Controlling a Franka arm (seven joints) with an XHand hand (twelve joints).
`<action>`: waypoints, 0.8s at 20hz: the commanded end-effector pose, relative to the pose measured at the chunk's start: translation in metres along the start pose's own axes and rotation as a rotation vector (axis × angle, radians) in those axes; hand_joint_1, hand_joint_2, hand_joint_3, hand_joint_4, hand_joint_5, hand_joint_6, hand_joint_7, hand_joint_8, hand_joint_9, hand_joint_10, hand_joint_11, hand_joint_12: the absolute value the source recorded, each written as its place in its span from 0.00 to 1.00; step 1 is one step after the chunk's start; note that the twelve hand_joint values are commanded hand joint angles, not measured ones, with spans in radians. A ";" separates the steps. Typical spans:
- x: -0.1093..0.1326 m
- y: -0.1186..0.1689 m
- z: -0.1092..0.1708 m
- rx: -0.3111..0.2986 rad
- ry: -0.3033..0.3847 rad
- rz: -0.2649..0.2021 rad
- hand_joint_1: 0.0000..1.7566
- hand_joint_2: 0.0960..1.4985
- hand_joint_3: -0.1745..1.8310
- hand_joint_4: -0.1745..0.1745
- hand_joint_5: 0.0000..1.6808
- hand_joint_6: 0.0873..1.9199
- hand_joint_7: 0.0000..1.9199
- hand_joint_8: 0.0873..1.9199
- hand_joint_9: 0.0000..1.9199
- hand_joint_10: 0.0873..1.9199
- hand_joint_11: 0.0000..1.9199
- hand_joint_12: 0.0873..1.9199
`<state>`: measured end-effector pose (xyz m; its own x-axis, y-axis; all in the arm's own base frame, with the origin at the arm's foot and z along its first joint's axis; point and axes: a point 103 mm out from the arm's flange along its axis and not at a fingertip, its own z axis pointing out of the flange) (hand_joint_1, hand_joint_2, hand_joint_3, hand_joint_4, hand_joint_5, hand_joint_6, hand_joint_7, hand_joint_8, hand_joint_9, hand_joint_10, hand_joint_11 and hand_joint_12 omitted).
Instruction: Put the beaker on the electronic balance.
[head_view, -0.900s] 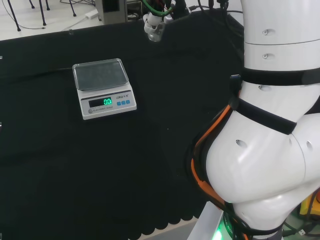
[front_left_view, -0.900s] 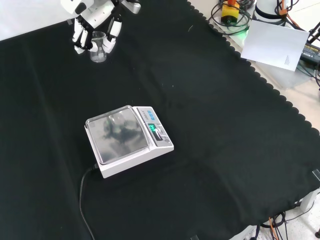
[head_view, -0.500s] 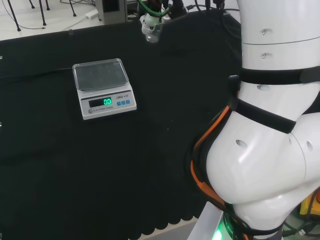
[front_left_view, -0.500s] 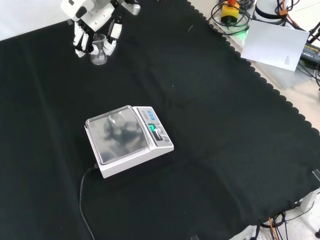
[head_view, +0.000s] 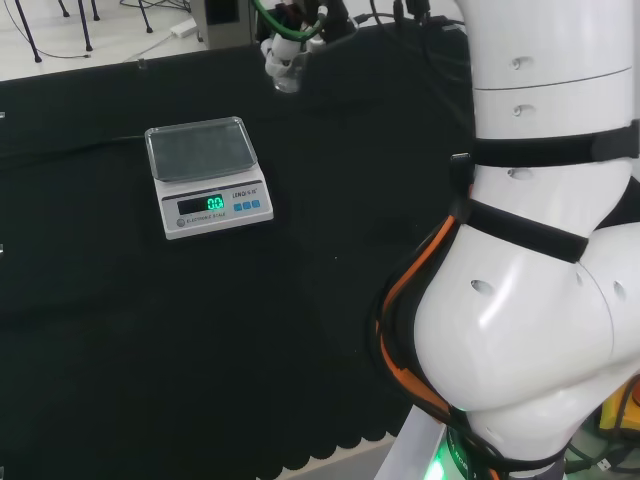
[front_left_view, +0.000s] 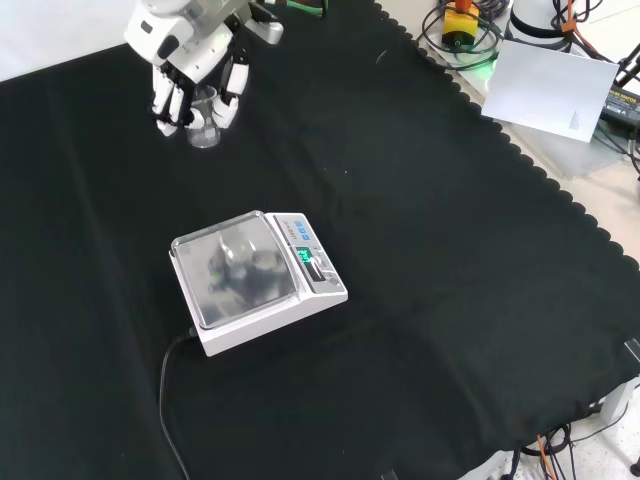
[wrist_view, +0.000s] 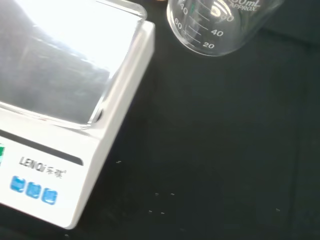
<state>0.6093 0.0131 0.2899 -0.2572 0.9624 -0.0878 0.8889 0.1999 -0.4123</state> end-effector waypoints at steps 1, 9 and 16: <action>0.041 0.023 0.005 0.017 0.006 -0.110 0.63 0.80 0.12 0.00 0.44 0.70 0.29 0.55 0.45 0.50 0.47 0.52; 0.080 0.057 0.013 0.039 -0.008 -0.204 0.63 0.80 0.12 0.00 0.44 0.70 0.29 0.55 0.45 0.50 0.47 0.52; 0.100 0.084 0.023 0.068 0.001 -0.239 0.63 0.80 0.12 0.00 0.44 0.70 0.30 0.55 0.45 0.50 0.47 0.52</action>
<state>0.6429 0.0922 0.2503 -0.4107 0.9117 -0.0146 0.8199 0.3622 -0.4434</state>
